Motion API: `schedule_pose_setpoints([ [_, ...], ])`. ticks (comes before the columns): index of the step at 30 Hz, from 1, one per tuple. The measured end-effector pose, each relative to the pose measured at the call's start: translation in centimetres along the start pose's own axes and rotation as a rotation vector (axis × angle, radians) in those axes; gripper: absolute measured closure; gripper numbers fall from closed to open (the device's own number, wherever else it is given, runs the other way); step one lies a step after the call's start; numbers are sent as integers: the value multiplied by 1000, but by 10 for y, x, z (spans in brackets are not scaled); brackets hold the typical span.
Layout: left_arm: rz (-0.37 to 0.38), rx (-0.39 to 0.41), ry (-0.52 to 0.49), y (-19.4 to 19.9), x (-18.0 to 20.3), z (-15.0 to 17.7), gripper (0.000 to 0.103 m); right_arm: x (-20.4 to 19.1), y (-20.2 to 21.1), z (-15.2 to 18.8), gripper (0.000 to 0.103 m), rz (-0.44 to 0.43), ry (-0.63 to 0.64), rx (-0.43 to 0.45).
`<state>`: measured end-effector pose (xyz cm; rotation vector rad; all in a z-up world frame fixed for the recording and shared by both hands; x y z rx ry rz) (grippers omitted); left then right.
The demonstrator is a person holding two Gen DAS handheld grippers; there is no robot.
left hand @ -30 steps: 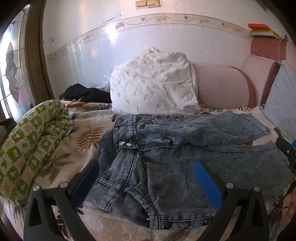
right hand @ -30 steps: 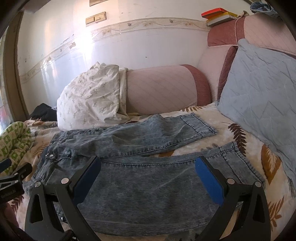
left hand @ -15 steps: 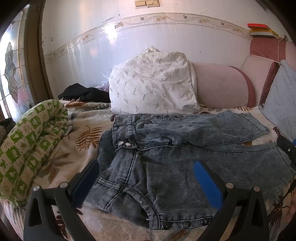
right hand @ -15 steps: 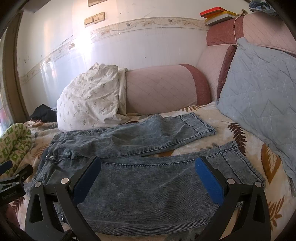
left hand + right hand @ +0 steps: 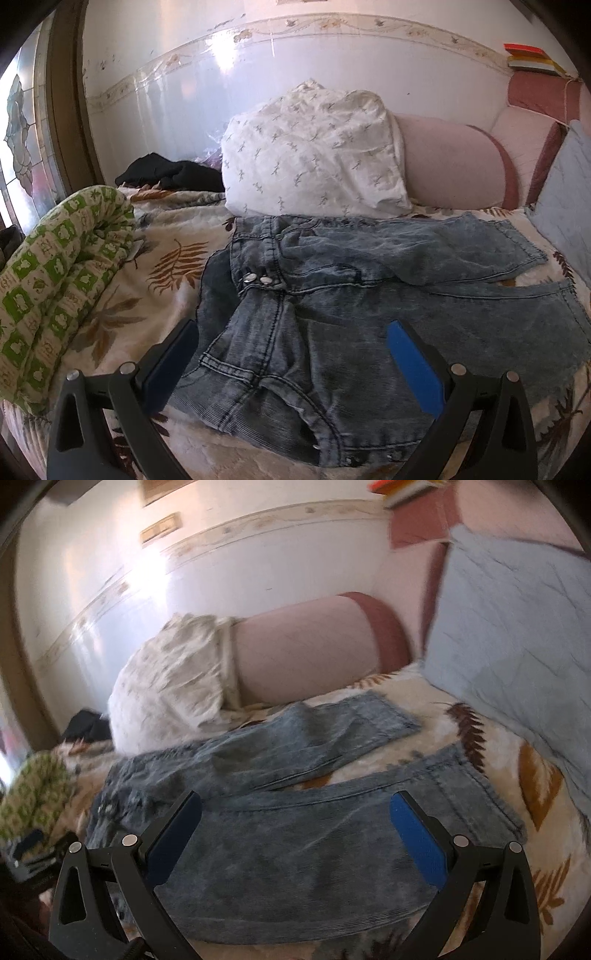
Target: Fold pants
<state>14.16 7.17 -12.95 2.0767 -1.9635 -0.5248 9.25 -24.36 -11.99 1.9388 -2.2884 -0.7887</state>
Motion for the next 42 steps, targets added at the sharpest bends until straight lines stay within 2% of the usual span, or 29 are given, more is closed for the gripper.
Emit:
schedule_pose_setpoints([
  [7,-31,-22,-7,-20,-12,6,0,47,-9,-6,1,66,-132,-68],
  [10,-43,-13,-10,-23,-23,1,0,52,-13,-5,1,58,-138,-102],
  [15,-127,5,24,-38,-66,-19,0,57,-19,-10,1,40,-107,-132],
  [18,-146,-9,58,-61,-96,-36,0,60,-33,-11,1,19,-113,-162],
  [20,-174,-18,29,-83,-112,-49,0,62,-47,-18,1,15,-82,-178],
  [23,-172,-78,6,-129,-127,-64,0,64,-69,-29,1,7,-32,-194],
  [27,-124,-248,77,-201,-134,-62,1,73,-112,-45,1,19,27,-238],
  [30,-86,-307,104,-239,-128,-61,4,79,-148,-58,2,40,57,-256],
  [32,-80,-342,125,-258,-121,-57,11,79,-170,-67,2,46,60,-249],
  [35,-24,-406,163,-283,-109,-44,29,78,-197,-76,2,64,100,-246],
  [37,13,-434,189,-294,-101,-35,51,80,-219,-80,5,64,105,-264],
  [38,34,-443,199,-298,-96,-32,56,82,-230,-81,5,62,98,-278],
  [40,95,-449,223,-305,-85,-29,80,87,-249,-86,12,74,90,-299],
  [42,133,-447,239,-308,-75,-27,88,95,-270,-89,14,83,79,-323],
])
Point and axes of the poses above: each gripper's, at about its wrist camera, not at the fingertips, and y roughly against the way its jaws point, x to its right, z to its underside, the point moved 6 cm from there along -y, roughly the way its jaws point, and after that the axes turned 13 degrees about x, right-handed, at the moved point
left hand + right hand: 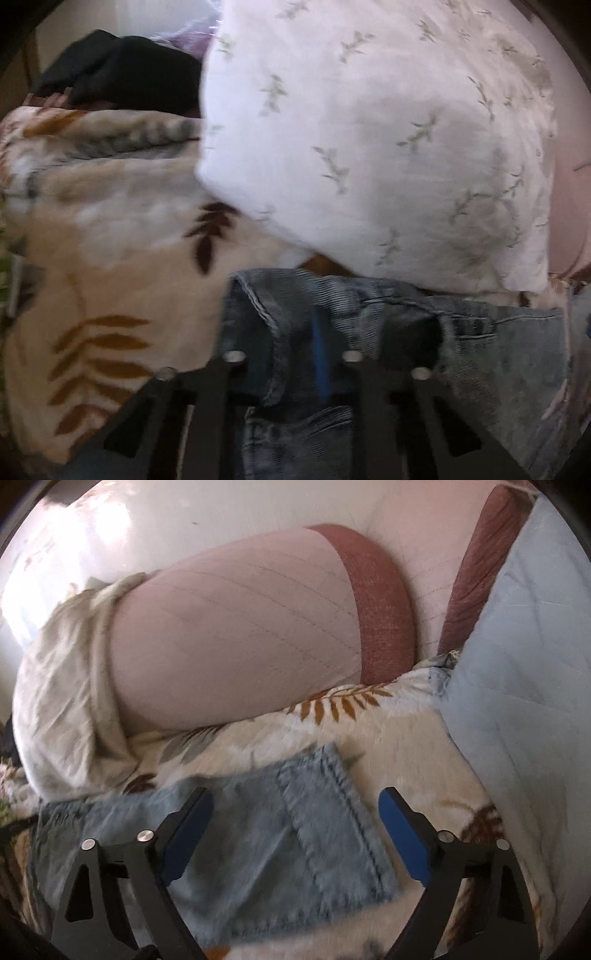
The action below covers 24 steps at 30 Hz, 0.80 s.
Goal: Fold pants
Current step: 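Grasp the jeans waistband with the left tool while the right tool grasps the leg hem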
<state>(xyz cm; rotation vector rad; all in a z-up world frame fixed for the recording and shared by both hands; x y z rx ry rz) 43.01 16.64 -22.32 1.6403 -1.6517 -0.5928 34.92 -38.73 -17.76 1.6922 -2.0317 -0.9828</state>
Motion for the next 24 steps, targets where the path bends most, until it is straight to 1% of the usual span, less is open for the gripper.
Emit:
schedule_pose_setpoints([
  [1,5,-2,-5,-2,3,1,93,3,-9,-4,20,1,-6,-11],
  [2,7,-4,-12,-5,6,2,94,5,-16,-7,23,0,-11,-22],
  [3,8,-3,-19,-6,9,2,97,6,-25,-10,25,-6,-17,-39],
  [4,11,3,-23,-9,10,1,98,7,-33,-10,25,-7,-20,-59],
  [6,20,9,-30,-9,13,1,99,11,-51,-8,27,23,-7,-99],
  [7,29,10,-29,-10,15,1,99,14,-60,-4,33,45,7,-119],
  [9,39,12,-18,-9,16,1,99,18,-75,3,42,53,20,-158],
  [14,56,27,1,3,18,-14,99,25,-98,15,43,31,-17,-196],
  [15,57,31,3,6,19,-15,99,24,-100,17,44,23,-16,-191],
  [16,61,36,7,10,20,-15,99,21,-99,16,52,20,-4,-175],
  [17,68,43,13,18,23,-19,99,20,-98,16,56,20,6,-170],
  [18,77,58,20,25,24,-21,99,18,-96,16,72,32,22,-168],
  [19,83,67,28,31,26,-24,99,17,-92,16,83,46,38,-166],
  [21,101,88,42,48,27,-29,99,14,-80,12,88,44,55,-144],
  [24,135,135,48,83,30,-39,99,13,-49,2,89,33,51,-74],
])
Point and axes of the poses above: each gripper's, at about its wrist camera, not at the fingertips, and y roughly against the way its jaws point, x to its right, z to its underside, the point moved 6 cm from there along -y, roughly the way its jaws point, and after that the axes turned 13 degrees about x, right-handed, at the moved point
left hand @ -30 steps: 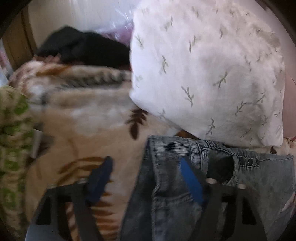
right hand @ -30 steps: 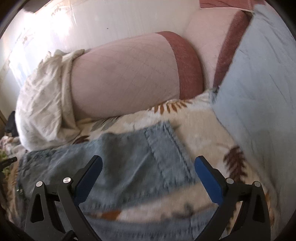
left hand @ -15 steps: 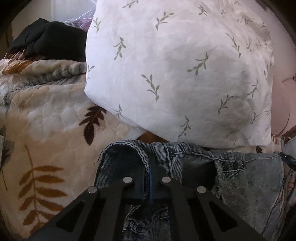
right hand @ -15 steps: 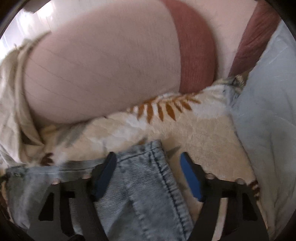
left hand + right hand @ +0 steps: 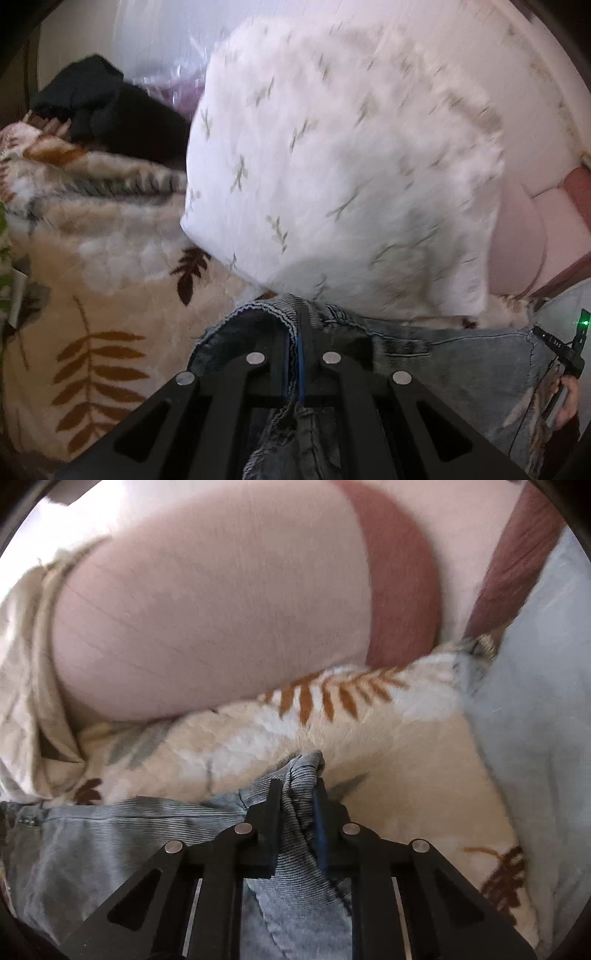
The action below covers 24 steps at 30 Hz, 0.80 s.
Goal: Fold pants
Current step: 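Lift the leg hem with the right tool over the other leg while the left tool holds the waistband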
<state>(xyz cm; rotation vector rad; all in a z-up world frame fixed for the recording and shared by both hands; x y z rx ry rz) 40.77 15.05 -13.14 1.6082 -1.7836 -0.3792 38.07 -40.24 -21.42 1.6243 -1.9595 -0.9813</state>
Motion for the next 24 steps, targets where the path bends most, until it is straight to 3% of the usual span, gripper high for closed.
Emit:
schedule_pose_setpoints([
  [5,57,51,42,58,7,-18,99,16,63,-16,89,-36,-81,116],
  [11,113,82,56,109,-9,-4,99,37,121,-8,89,-70,-169,190],
  [17,162,82,53,165,-20,40,99,47,158,32,89,-107,-219,202],
  [24,157,30,42,198,-38,122,99,78,200,114,89,-142,-285,153],
])
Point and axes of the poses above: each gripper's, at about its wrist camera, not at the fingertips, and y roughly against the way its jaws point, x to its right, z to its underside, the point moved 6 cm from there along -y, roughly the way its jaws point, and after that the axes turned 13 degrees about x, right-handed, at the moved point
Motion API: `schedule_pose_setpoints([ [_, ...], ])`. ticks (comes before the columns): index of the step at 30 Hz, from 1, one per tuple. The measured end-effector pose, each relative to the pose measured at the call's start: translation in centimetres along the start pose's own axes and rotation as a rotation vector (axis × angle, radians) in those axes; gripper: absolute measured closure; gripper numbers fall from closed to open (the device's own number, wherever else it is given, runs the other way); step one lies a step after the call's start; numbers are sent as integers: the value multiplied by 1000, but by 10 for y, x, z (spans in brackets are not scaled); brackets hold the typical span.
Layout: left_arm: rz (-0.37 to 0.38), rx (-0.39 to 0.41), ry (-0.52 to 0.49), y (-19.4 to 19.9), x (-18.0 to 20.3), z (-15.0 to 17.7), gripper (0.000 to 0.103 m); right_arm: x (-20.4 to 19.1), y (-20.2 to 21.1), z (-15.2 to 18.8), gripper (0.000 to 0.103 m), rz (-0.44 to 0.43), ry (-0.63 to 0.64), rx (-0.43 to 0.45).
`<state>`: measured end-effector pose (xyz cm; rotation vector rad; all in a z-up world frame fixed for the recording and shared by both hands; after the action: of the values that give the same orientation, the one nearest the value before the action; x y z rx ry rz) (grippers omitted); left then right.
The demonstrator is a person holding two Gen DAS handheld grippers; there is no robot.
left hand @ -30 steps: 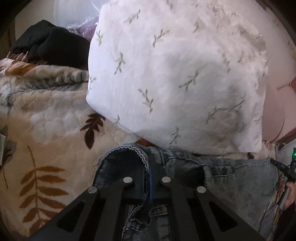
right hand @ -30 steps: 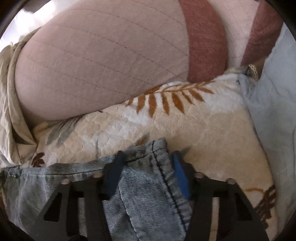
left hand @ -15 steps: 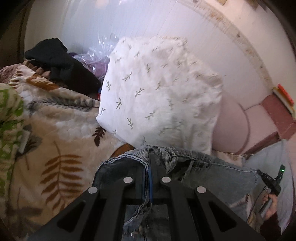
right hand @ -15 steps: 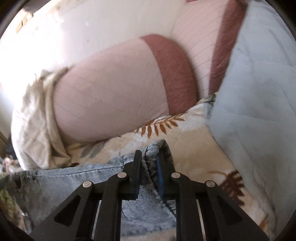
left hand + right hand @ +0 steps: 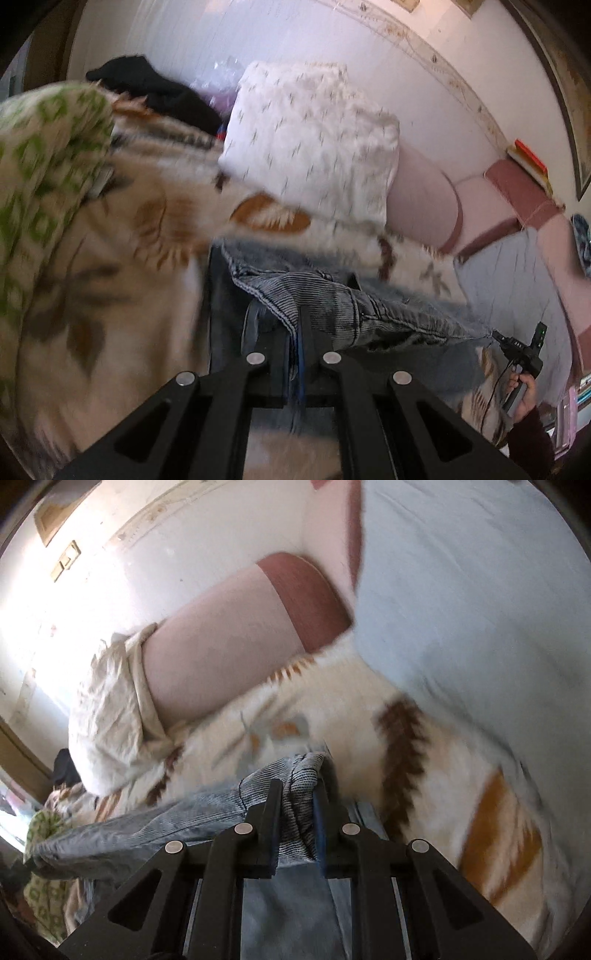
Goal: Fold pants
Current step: 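Lift the leg hem with the right tool over the other leg while the left tool holds the waistband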
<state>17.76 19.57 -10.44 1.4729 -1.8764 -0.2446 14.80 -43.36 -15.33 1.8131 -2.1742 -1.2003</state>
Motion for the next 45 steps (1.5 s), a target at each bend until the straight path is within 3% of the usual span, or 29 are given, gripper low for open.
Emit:
schedule_pose_setpoints([
  [7,-34,-76,33,6,-30,72,98,35,24,67,88,13,-45,-99],
  [12,-49,-92,72,0,-42,89,97,43,32,95,79,24,-7,-186],
  [15,-62,-75,69,6,-40,87,95,46,42,97,78,9,-1,-178],
  [18,-85,-35,43,21,-37,76,91,46,50,91,67,-34,-58,-169],
  [19,-90,-16,34,28,-35,72,90,47,56,86,54,-44,-90,-143],
  [21,-108,26,17,42,-31,64,90,51,64,80,42,-59,-172,-109],
  [26,-127,168,-122,72,10,44,90,46,73,78,42,-111,-286,-80],
  [29,-27,218,-151,74,46,43,90,42,74,92,46,-124,-353,-117],
  [37,101,116,-124,-4,108,83,90,18,68,109,58,-227,-507,-167],
  [45,99,37,-156,-44,119,108,90,21,49,124,61,-159,-574,-203],
])
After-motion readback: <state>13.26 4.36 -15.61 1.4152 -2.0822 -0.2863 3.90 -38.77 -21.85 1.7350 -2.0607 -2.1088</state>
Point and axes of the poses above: each gripper's, at about its wrist camera, not at the fingertips, and y roughly against the way its jaws point, x to its right, z to its underside, the point moved 6 cm from there along -y, roughly the way its jaws point, and after that the axes turned 13 degrees about x, right-handed, at the moved point
